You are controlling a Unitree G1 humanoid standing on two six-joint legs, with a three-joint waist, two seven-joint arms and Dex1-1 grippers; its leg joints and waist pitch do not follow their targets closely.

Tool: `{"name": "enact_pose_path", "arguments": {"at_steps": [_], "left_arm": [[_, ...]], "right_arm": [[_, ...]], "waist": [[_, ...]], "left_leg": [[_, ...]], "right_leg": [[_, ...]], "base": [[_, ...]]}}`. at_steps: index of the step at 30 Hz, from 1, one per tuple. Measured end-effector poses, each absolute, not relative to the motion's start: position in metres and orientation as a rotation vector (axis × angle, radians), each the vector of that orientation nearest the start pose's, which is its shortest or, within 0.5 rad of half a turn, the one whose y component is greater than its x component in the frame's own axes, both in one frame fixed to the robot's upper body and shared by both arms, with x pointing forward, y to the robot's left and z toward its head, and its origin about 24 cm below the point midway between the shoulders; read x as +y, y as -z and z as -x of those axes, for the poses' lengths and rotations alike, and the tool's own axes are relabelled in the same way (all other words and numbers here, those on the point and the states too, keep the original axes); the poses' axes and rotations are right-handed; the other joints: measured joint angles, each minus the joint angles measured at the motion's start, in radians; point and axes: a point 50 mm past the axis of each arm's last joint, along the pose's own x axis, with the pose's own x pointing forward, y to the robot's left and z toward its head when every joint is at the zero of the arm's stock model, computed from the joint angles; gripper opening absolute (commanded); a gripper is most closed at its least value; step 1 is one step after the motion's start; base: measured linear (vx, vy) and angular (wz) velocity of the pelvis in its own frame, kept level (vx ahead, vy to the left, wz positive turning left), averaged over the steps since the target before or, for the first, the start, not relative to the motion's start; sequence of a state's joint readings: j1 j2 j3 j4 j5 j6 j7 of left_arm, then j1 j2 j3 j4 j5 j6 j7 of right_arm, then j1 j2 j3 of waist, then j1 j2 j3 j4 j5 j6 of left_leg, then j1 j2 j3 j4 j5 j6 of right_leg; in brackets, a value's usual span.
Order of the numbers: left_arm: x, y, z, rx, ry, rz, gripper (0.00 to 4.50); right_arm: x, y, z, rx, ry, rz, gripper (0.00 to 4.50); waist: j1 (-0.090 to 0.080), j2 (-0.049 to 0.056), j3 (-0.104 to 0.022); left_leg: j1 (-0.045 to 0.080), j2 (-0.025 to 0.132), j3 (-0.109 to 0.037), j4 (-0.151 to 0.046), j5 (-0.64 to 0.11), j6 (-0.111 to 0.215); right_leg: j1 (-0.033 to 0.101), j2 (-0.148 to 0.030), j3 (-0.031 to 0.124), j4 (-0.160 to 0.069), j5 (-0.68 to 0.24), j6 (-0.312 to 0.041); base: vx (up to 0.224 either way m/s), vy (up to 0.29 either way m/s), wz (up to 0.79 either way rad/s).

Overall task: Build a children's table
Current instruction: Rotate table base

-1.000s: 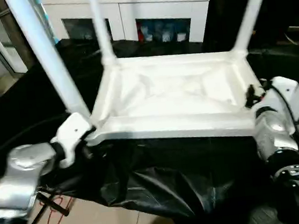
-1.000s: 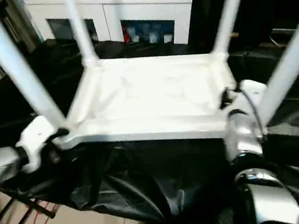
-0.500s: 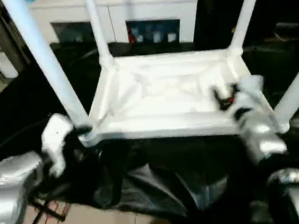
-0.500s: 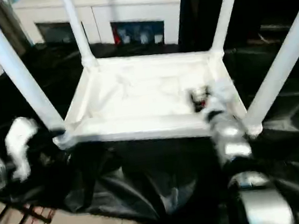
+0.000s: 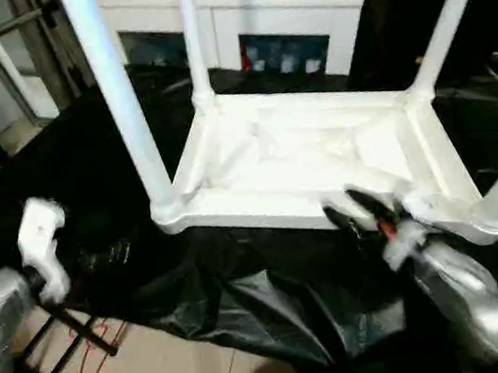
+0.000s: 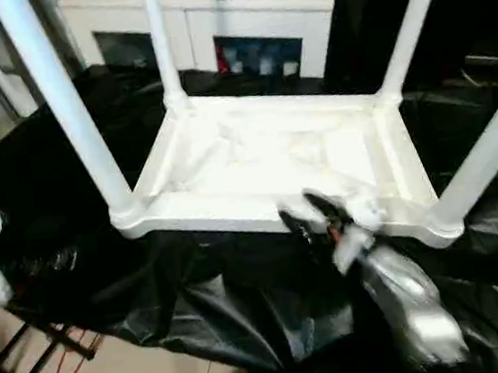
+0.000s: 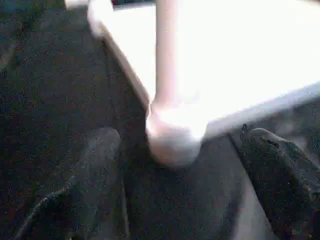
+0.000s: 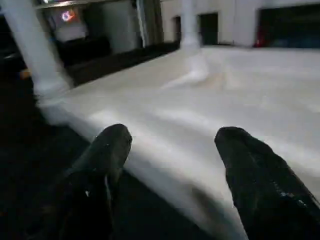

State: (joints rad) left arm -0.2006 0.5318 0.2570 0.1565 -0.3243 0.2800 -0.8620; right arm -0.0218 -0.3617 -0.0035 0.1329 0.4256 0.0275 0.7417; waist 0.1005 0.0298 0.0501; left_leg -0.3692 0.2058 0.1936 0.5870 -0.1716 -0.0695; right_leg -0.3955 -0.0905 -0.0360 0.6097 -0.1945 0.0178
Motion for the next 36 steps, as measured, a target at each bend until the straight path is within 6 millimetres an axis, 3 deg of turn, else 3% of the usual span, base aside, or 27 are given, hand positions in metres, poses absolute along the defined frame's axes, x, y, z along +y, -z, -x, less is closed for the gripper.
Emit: {"name": "enact_pose_path", "arguments": {"at_steps": [4,9,16,22,29,32,36], "left_arm": [[0.248,-0.097,-0.290,0.083,0.610,-0.004,4.41],[0.244,-0.093,-0.308,0.081,0.576,-0.012,4.41],[0.231,-0.089,-0.318,0.069,0.587,0.039,4.41],[0.211,-0.095,-0.330,0.054,0.686,0.135,4.41],[0.196,-0.099,-0.307,0.139,0.989,0.228,4.41],[0.195,-0.101,-0.284,0.239,1.154,0.247,4.41],[0.177,-0.101,-0.264,0.315,1.321,0.313,4.41]], "right_arm": [[-0.216,-0.033,-0.229,0.183,-0.678,-0.069,3.12],[-0.248,-0.037,-0.221,0.280,-0.563,-0.013,3.12],[-0.260,-0.035,-0.228,0.343,-0.418,0.012,3.12],[-0.251,-0.024,-0.258,0.404,-0.345,0.122,3.12],[-0.237,-0.019,-0.286,0.412,-0.276,0.134,3.12],[-0.232,-0.015,-0.294,0.408,-0.243,0.122,3.12],[-0.220,-0.012,-0.303,0.403,-0.261,0.111,3.12]], "waist": [[-0.017,-0.001,-0.003],[-0.015,0.005,-0.006],[-0.017,0.005,-0.006],[-0.020,0.002,-0.006],[-0.019,0.001,-0.006],[-0.036,0.001,-0.006],[-0.049,-0.002,-0.005]], "left_leg": [[0.001,0.001,-0.001,-0.001,0.000,0.000],[0.000,0.001,-0.002,-0.002,0.000,0.000],[-0.001,0.001,-0.002,-0.002,0.000,0.000],[0.000,0.001,-0.001,0.000,0.000,0.000],[-0.004,0.001,0.001,-0.002,-0.001,0.001],[-0.004,0.002,0.003,-0.003,-0.002,0.002],[-0.003,0.002,0.004,-0.001,-0.001,0.002]], "right_leg": [[-0.002,0.000,-0.003,0.001,0.003,-0.004],[-0.003,0.001,-0.003,0.001,-0.001,0.003],[-0.004,0.001,-0.004,0.001,0.002,-0.002],[-0.004,0.000,-0.003,0.001,0.001,0.001],[-0.008,0.000,-0.004,0.002,0.004,-0.004],[-0.010,0.000,-0.004,0.002,0.003,-0.005],[-0.010,0.000,-0.003,0.004,0.003,-0.006]], "base": [[0.000,0.000,0.00],[0.000,0.000,0.00],[0.000,0.000,0.00],[0.000,0.000,0.00],[0.000,0.000,0.00],[0.000,0.000,0.00],[0.000,0.000,0.00]]}}
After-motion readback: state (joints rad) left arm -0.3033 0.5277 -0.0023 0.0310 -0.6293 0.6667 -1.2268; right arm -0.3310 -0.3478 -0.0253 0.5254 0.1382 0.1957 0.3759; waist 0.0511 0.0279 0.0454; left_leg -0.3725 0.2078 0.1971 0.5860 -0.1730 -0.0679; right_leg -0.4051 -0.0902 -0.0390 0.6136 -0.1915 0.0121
